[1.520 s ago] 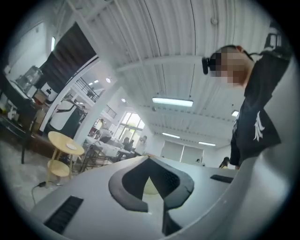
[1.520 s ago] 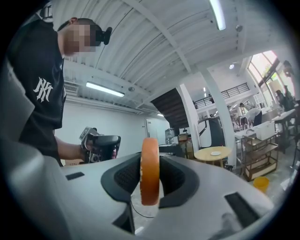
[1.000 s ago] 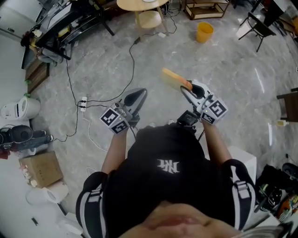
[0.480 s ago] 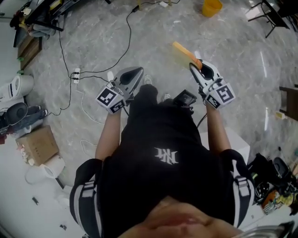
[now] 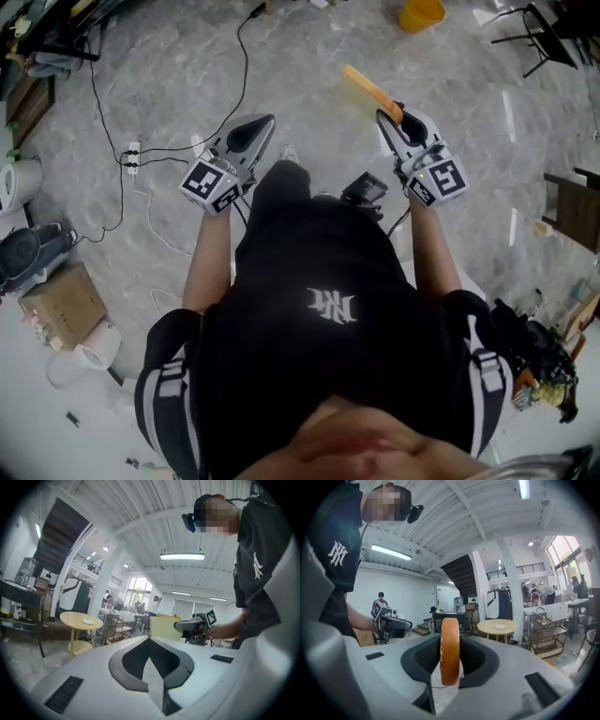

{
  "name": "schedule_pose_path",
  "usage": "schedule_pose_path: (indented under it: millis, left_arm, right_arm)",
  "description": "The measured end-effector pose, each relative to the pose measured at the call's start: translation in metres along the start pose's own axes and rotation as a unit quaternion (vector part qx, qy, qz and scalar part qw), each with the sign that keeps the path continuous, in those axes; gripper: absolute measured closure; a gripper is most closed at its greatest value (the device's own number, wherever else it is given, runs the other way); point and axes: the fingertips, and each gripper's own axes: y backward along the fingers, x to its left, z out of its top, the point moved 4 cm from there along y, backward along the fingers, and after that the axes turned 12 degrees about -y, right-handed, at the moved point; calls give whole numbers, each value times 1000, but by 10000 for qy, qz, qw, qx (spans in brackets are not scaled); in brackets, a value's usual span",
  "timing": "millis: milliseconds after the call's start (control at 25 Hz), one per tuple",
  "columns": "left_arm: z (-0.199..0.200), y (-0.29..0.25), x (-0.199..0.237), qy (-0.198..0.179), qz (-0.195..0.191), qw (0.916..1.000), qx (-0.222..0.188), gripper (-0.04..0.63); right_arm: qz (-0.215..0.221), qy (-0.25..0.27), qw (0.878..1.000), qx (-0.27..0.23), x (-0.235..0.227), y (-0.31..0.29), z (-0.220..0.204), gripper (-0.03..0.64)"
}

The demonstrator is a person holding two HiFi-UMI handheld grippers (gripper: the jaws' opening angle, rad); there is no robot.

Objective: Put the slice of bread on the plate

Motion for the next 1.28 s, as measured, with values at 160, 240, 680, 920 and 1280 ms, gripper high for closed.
schedule_pose_path:
  millis: [160,240,680,920,1280]
  left_arm:
    - [0,-4,68,101,139,9999,-14,589]
    - [0,-12,98,78,123,9999,-26,589]
    - [-12,-81,191,194,-154,9995,196,589]
    - [-1,-145,244,115,-46,9990,440,589]
    - [57,-275,331,42,408,9972,631,589]
  right_arm:
    - [-246,243,9994,4,-13,-62,29,523]
    - [-319,370,9988,-81,-20,-84,45,523]
    - [-866,105,9959,-240,-89,-137,67,523]
    - [-637,-84,9971,-409,-171,-191,91,523]
    - [86,-64,9979,-644,-321,-279,179,523]
